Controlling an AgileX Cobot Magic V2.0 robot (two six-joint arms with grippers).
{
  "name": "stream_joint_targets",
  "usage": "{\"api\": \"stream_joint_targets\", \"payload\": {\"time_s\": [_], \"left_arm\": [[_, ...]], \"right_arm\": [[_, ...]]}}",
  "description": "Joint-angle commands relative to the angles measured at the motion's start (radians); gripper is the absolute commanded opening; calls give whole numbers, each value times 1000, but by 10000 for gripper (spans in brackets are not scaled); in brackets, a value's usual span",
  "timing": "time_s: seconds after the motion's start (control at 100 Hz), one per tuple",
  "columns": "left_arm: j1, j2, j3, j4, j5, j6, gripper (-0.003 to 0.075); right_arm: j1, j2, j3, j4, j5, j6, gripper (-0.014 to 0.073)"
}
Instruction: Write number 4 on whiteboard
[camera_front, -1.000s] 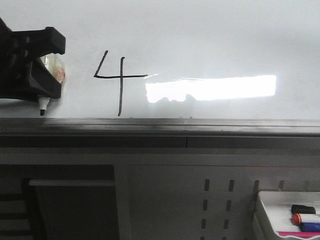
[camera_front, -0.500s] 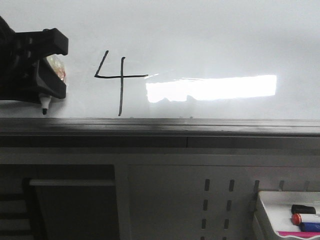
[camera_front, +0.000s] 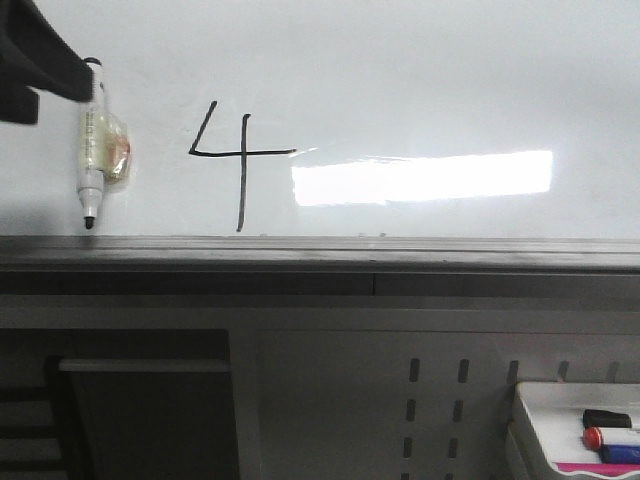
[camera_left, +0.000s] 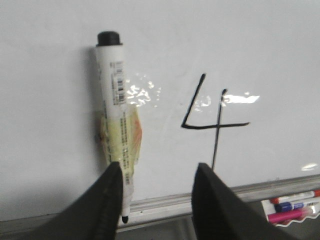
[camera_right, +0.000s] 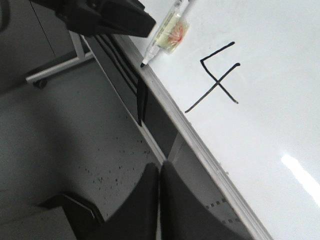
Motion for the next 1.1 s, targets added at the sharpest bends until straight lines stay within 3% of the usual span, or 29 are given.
{"api": "stream_joint_targets", "payload": {"time_s": [0.0,0.03,0.24,0.36,0.58,1.09], "left_arm": [[-1,-134,5,5,-52,22,59],[-1,-186,20,7,-60,40,-20],[-1,-517,163,21,-65,235,-20],[-1,-697,243,24,-53,302,-20],[-1,-885,342,69,-53,304,-20],[-1,-912,382,64,-53,304,-20]], "right_arm": [[1,-132,75,-10,-187,7,-60],[1,-174,118,-10,-236,7,-60],[1,-552,442,-18,-489,7,-60],[1,-727,568,-18,-493,7,-60],[1,-982,725,-18,-489,7,-65],[1,-1068,768,-18,-489,7,-65]]}}
